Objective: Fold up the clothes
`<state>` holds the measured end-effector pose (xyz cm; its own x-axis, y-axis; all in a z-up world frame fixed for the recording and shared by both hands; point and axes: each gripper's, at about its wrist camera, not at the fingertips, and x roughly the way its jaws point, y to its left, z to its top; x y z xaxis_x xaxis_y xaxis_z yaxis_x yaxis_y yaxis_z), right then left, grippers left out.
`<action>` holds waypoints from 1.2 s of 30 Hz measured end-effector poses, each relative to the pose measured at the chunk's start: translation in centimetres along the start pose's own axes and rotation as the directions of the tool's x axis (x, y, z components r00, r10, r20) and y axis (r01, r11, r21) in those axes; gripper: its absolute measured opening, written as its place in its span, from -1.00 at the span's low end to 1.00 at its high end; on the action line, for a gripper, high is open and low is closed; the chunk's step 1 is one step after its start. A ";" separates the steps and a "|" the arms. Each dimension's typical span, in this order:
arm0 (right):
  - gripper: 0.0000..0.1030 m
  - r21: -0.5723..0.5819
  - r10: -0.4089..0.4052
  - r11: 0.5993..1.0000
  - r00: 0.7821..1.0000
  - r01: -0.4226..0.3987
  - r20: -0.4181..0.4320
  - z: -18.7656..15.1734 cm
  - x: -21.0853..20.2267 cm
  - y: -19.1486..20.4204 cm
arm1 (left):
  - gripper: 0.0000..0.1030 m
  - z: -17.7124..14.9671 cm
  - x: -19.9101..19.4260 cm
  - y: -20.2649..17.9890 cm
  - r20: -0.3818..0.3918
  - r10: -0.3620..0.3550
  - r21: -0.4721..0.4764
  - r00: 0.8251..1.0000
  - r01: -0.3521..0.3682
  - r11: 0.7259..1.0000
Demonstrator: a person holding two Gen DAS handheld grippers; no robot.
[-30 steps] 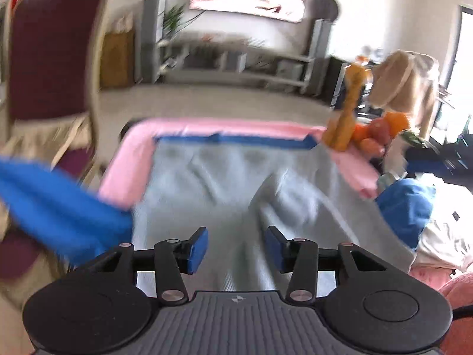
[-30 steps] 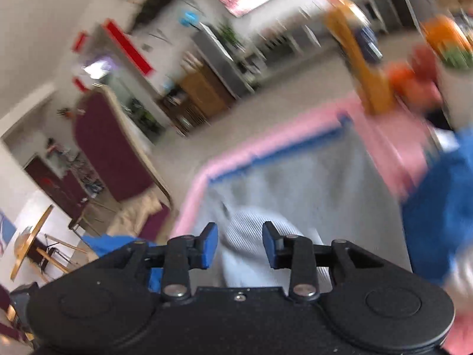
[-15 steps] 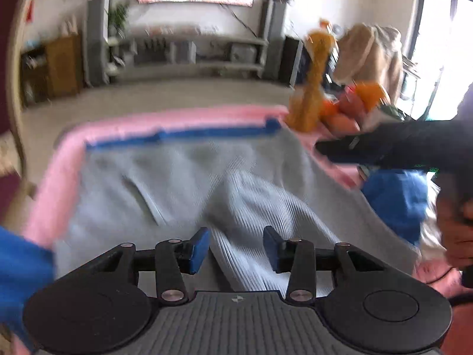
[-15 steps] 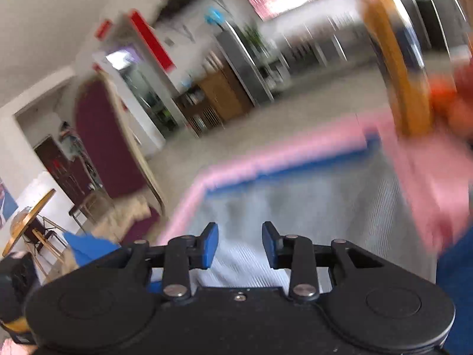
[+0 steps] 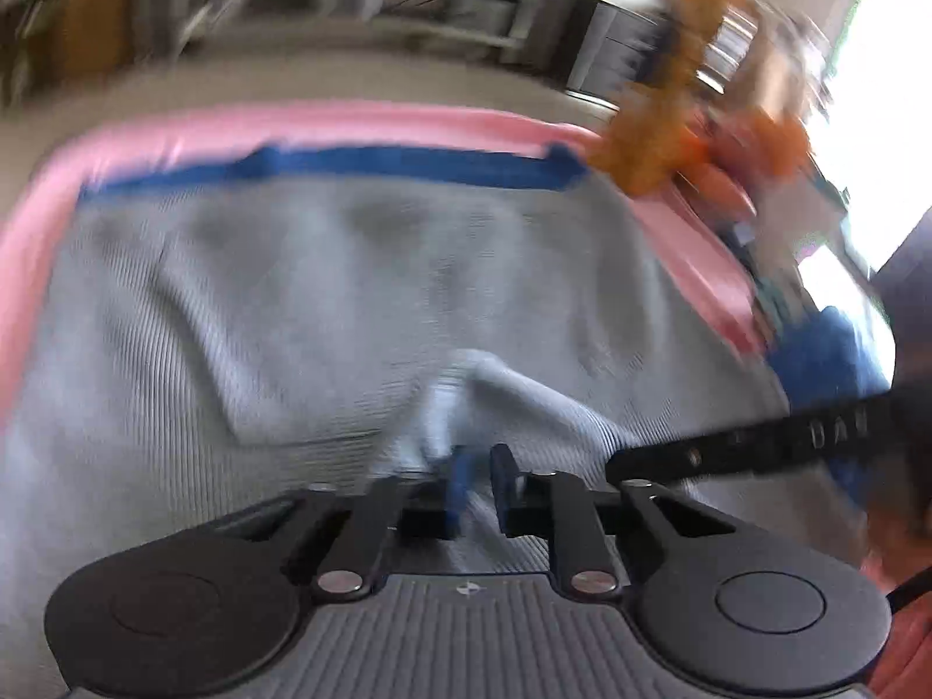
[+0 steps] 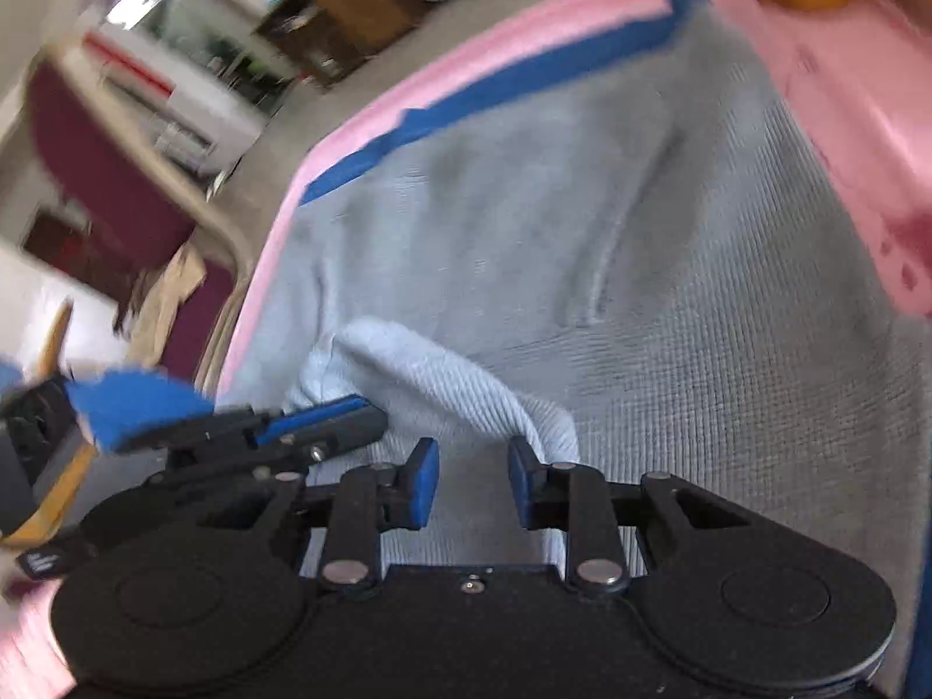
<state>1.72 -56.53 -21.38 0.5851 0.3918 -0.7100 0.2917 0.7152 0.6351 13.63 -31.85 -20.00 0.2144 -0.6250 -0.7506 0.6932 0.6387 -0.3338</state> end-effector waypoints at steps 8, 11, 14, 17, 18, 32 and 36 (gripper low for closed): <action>-0.86 0.150 0.044 0.987 0.997 -0.052 0.059 -0.1 0.1 -2.9 | -0.76 -0.6 -1.2 1.7 0.020 -0.037 -0.207 0.999 0.040 0.977; -0.49 0.139 0.016 0.990 0.993 -0.031 0.115 -0.7 -1.6 -1.9 | -0.55 -1.5 -4.4 0.1 0.062 0.036 -0.163 0.997 -0.026 0.986; -0.37 0.099 -0.004 0.995 0.982 -0.015 0.187 -1.9 -4.3 -0.2 | -0.31 -3.3 -8.7 -1.9 0.145 0.127 -0.048 0.981 -0.122 0.991; -0.26 0.067 0.028 0.997 0.971 -0.045 0.238 -3.6 -7.7 1.2 | -0.33 -6.5 -11.8 -2.5 0.200 0.109 -0.011 0.974 -0.109 0.994; -0.23 0.072 0.067 0.993 0.965 -0.088 0.255 -4.4 -8.5 1.3 | -0.34 -7.4 -12.3 -2.5 0.202 0.083 -0.008 0.976 -0.083 0.997; -0.16 0.292 0.042 0.953 0.988 -0.085 0.149 -7.2 -5.2 -1.3 | -0.20 -9.5 -8.1 0.5 -0.038 0.266 -0.133 0.963 -0.269 0.954; -0.43 0.316 -0.046 0.949 0.992 0.008 0.114 -7.1 -3.3 -2.7 | -0.17 -9.6 -8.1 0.0 -0.026 0.282 -0.111 0.959 -0.284 0.953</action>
<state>-6.33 -55.65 -22.91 0.6538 0.2895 -0.6991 0.5204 0.4987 0.6931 5.33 -22.45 -19.41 0.3834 -0.4072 -0.8290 0.5233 0.8354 -0.1683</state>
